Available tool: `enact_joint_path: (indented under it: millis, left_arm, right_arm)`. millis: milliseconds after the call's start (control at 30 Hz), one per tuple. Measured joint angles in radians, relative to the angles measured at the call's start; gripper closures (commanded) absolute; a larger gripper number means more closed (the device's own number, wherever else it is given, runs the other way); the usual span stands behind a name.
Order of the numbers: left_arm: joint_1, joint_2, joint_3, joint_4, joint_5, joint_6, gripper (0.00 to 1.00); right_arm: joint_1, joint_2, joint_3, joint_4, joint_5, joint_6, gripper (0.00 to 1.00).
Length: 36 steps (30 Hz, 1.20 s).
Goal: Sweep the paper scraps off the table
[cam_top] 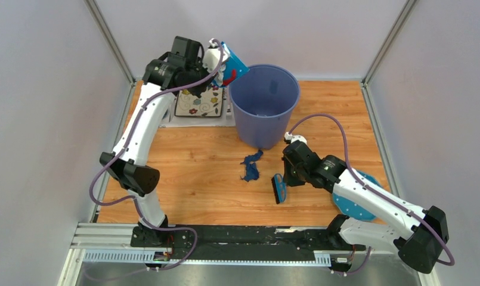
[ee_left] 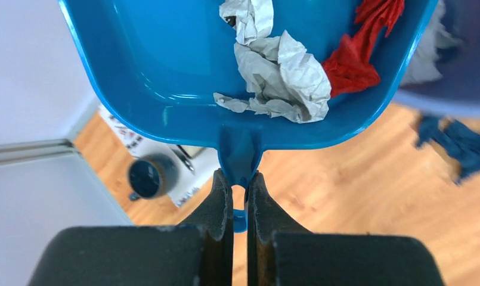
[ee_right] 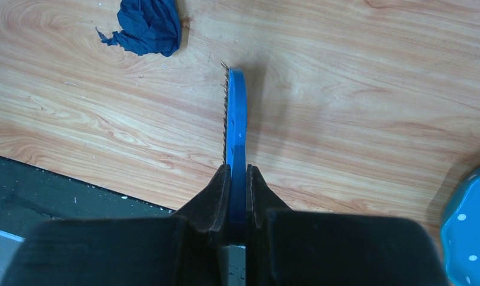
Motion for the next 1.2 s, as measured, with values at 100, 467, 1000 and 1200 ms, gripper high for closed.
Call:
enact_joint_path:
  millis: [100,467,1000,1200]
  left_arm:
    - [-0.075,0.032,-0.016,0.108,-0.124,0.017,1.00]
    - [-0.365,0.042,-0.398,0.749,-0.629,0.521,1.00]
    - [-0.402,0.031,-0.712,1.398,-0.767,1.083,1.00]
    - [-0.404,0.030,-0.748,1.543,-0.771,1.254,1.00]
  right_arm:
    - [-0.006,0.000,0.000,-0.001,-0.011,-0.003,1.00]
    - [-0.014,-0.005,0.014,-0.029,-0.011,-0.002,1.00]
    - [-0.045,-0.051,0.058,-0.083,0.021,-0.002,1.00]
    - [-0.052,-0.080,0.054,-0.096,0.024,-0.004,1.00]
